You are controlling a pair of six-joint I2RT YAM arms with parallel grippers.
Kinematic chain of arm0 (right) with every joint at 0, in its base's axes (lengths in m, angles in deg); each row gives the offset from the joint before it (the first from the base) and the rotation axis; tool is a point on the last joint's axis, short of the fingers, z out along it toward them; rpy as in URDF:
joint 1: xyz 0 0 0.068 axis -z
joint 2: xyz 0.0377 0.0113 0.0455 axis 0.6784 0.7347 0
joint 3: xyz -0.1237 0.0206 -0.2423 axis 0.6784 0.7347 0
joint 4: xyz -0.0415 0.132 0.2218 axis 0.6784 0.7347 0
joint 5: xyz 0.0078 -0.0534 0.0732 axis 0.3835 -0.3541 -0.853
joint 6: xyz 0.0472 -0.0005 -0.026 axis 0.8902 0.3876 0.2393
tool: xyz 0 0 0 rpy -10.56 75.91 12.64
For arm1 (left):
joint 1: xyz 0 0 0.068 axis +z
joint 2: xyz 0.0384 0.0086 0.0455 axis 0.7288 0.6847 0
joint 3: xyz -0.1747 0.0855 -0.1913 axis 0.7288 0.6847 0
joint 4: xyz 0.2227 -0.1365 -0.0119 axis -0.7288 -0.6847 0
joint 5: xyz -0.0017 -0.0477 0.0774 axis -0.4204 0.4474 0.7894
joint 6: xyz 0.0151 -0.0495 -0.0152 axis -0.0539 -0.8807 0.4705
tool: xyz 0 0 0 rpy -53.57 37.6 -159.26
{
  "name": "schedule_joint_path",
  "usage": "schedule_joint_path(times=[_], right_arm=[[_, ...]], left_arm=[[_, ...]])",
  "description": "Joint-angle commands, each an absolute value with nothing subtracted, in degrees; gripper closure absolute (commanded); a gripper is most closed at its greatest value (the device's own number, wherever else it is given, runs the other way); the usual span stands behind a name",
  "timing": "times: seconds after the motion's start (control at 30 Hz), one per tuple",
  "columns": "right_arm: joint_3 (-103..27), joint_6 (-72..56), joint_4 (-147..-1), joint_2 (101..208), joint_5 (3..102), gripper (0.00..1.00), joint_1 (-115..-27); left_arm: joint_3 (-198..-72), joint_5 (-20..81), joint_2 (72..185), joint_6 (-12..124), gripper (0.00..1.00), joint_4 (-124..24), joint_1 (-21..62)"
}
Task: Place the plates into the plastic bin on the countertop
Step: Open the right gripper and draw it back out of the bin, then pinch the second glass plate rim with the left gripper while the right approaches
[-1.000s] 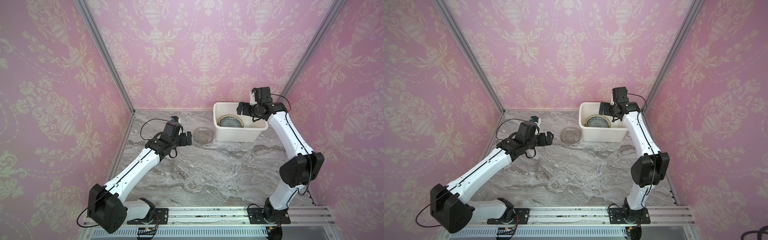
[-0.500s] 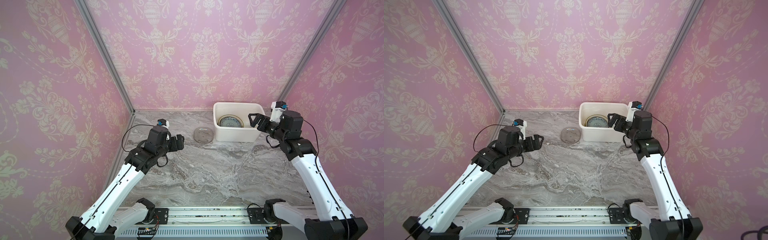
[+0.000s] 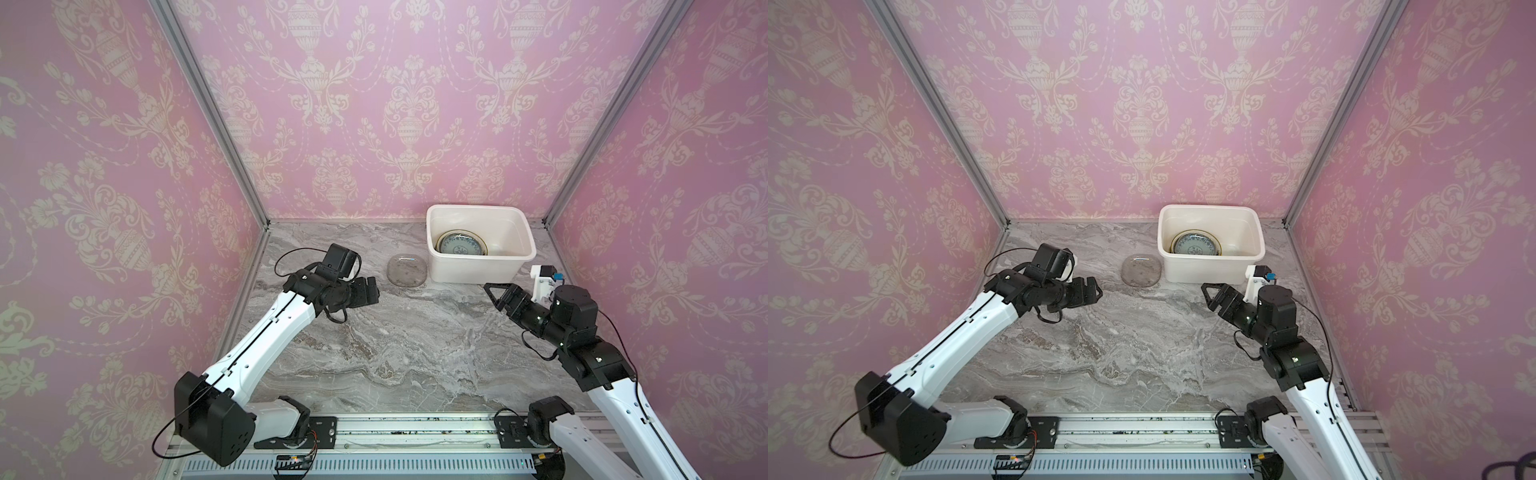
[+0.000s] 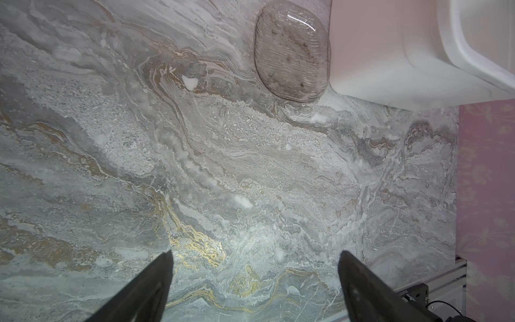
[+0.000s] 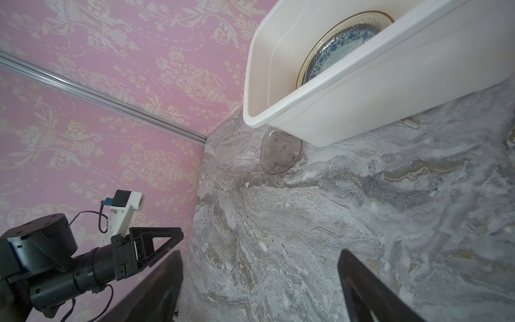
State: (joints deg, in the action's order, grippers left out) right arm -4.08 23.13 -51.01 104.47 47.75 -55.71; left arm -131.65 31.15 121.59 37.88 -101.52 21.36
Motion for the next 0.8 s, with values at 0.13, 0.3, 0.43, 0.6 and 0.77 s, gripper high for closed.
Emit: schedule_joint_path(times=[0.13,0.3,0.43,0.6,0.77], right_arm=[[4.73,35.16,-51.37,102.90,49.87,0.15,-58.37],[8.38,36.11,-54.68,108.36,49.86,0.15,-60.08],[10.25,36.92,-57.38,113.04,49.39,0.15,-62.11],[10.28,36.32,-58.45,117.23,47.16,0.14,-63.12],[10.91,36.74,-61.06,120.17,45.35,0.14,-63.18]], left_arm=[[-134.97,26.14,129.89,36.51,0.08,-95.37,25.09],[-138.62,25.11,138.89,40.54,0.09,-92.35,26.34],[-141.14,23.35,145.87,42.38,0.10,-89.40,27.81],[-143.41,19.27,152.54,42.22,0.11,-83.43,29.66],[-146.13,15.81,159.19,41.92,0.13,-79.39,30.26]])
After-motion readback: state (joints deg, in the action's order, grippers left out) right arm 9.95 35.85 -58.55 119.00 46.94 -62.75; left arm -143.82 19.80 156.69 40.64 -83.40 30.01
